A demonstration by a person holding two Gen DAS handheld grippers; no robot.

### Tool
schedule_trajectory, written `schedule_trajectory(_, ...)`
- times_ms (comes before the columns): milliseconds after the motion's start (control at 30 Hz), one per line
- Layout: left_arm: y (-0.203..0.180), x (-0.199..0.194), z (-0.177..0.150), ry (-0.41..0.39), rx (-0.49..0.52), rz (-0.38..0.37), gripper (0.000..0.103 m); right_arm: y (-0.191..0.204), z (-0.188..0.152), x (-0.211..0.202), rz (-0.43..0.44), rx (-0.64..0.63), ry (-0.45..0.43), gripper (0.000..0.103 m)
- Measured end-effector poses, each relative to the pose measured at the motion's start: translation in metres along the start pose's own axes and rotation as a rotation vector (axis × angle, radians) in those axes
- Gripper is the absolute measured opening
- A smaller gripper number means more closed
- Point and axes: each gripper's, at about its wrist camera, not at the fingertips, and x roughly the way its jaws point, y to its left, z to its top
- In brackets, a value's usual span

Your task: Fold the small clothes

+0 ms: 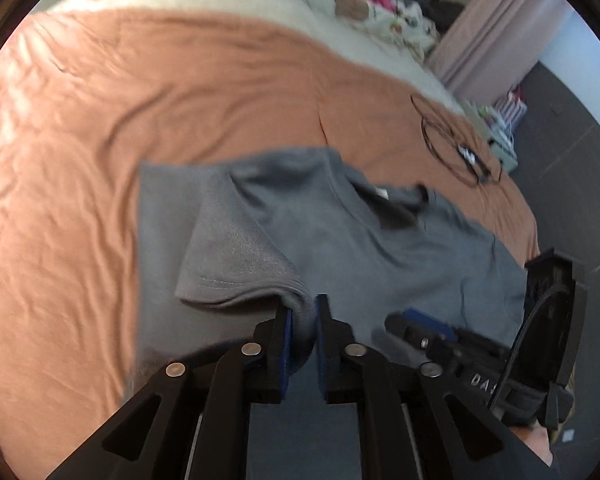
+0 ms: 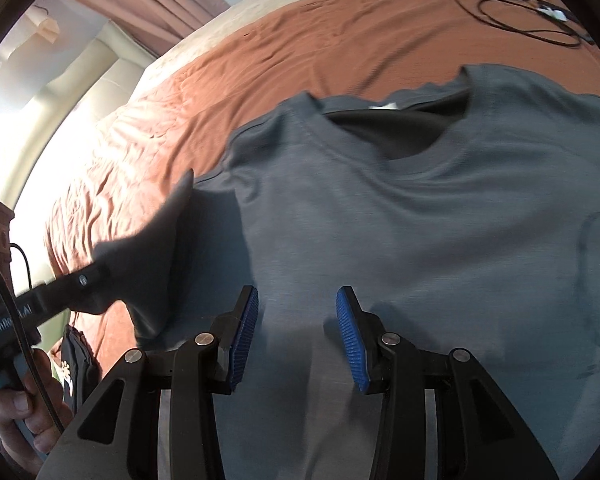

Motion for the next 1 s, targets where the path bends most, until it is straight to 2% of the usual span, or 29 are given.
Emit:
schedule_trajectory(67, -0.001, -0.001, -0.001, 0.005, -0.007, -0.020, 0.030, -0.004, -0.001, -0.002, -0.008, 0.006, 0.004, 0.041)
schedule_trajectory(133, 0.001, -0.007, -0.002, -0.007, -0.014, -0.030, 0.053, -0.005, -0.003, -0.006, -0.009, 0.011, 0.002, 0.056)
schedule_trajectory(200, 0.006, -0.017, -0.003, -0.030, -0.018, -0.056, 0.058, -0.002, -0.004, -0.008, -0.007, 0.006, -0.003, 0.059)
schedule_trajectory(433, 0.033, -0.032, -0.007, -0.066, -0.033, 0.030, 0.058, 0.016, -0.007, 0.003, -0.016, -0.048, 0.008, 0.059)
schedule_trajectory(633, 0.070, -0.024, -0.023, -0.035, -0.054, 0.116, 0.056, 0.039, -0.011, 0.020, -0.036, -0.114, 0.029, 0.059)
schedule_trajectory(867, 0.102, -0.009, -0.044, 0.023, -0.069, 0.158, 0.050, 0.063, -0.007, 0.046, -0.086, -0.208, 0.037, 0.059)
schedule_trajectory(1000, 0.111, 0.001, -0.056, 0.054, -0.062, 0.139, 0.050, 0.083, -0.007, 0.064, -0.139, -0.292, 0.045, 0.059)
